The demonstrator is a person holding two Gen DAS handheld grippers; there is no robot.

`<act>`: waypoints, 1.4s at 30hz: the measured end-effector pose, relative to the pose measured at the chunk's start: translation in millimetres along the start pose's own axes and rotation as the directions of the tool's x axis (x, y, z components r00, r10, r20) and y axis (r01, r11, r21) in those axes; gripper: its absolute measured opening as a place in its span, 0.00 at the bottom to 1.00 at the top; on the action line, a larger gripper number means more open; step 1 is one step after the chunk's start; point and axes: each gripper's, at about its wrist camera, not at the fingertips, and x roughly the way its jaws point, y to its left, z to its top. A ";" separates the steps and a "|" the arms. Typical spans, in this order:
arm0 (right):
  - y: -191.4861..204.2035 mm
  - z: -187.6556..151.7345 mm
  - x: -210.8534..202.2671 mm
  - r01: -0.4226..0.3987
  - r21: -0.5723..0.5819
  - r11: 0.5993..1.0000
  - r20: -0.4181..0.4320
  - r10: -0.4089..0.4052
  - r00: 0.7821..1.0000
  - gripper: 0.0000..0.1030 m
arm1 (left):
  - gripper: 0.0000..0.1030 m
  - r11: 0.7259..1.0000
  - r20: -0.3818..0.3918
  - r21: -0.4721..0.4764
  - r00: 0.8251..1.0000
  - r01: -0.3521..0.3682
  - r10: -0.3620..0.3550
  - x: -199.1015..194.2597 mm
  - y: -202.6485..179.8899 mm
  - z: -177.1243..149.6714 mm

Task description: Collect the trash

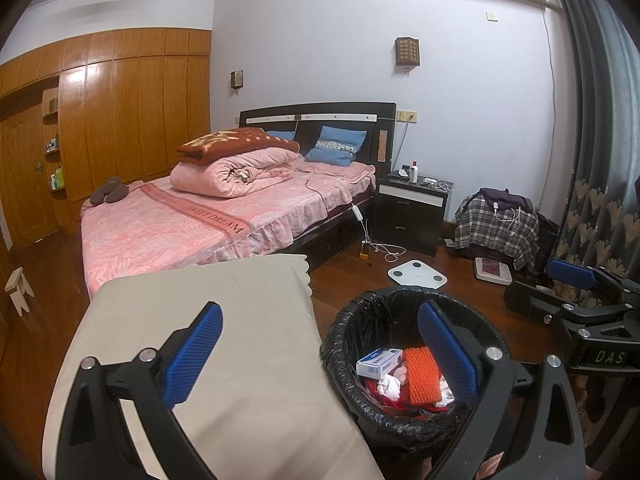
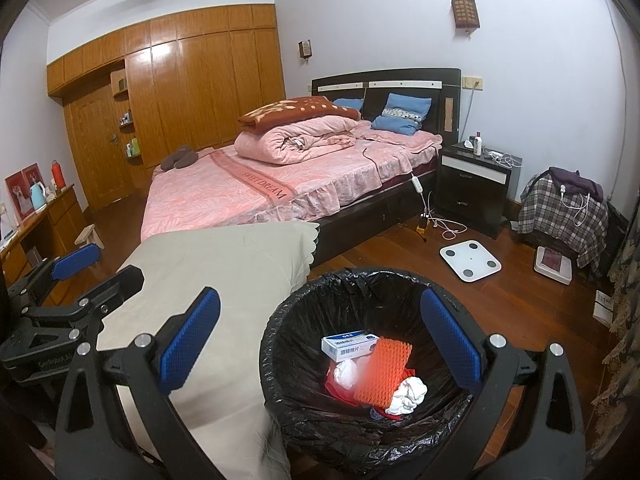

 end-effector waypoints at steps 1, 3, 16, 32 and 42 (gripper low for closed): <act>0.2 -0.1 0.0 0.000 0.000 1.000 0.000 0.000 1.000 0.95 | 0.93 1.000 0.000 0.000 1.000 0.000 0.000 0.1 0.0 0.0; 1.1 -0.1 -0.1 0.001 -0.001 1.000 0.001 -0.001 1.000 0.95 | 0.93 1.000 0.000 0.001 1.000 0.000 0.000 0.1 0.0 -0.1; 1.1 -0.5 0.1 0.000 -0.001 1.000 0.000 0.000 1.000 0.95 | 0.93 1.000 0.000 0.001 1.000 0.001 -0.001 0.1 -0.4 0.0; 2.5 -1.3 0.3 0.000 -0.001 1.000 -0.001 0.000 1.000 0.95 | 0.93 1.000 -0.001 0.002 1.000 -0.001 0.001 -0.1 -0.8 0.3; 4.6 -1.8 1.9 0.000 -0.001 1.000 -0.005 0.000 1.000 0.95 | 0.93 1.000 -0.002 0.003 1.000 -0.001 0.001 -0.3 -1.1 0.6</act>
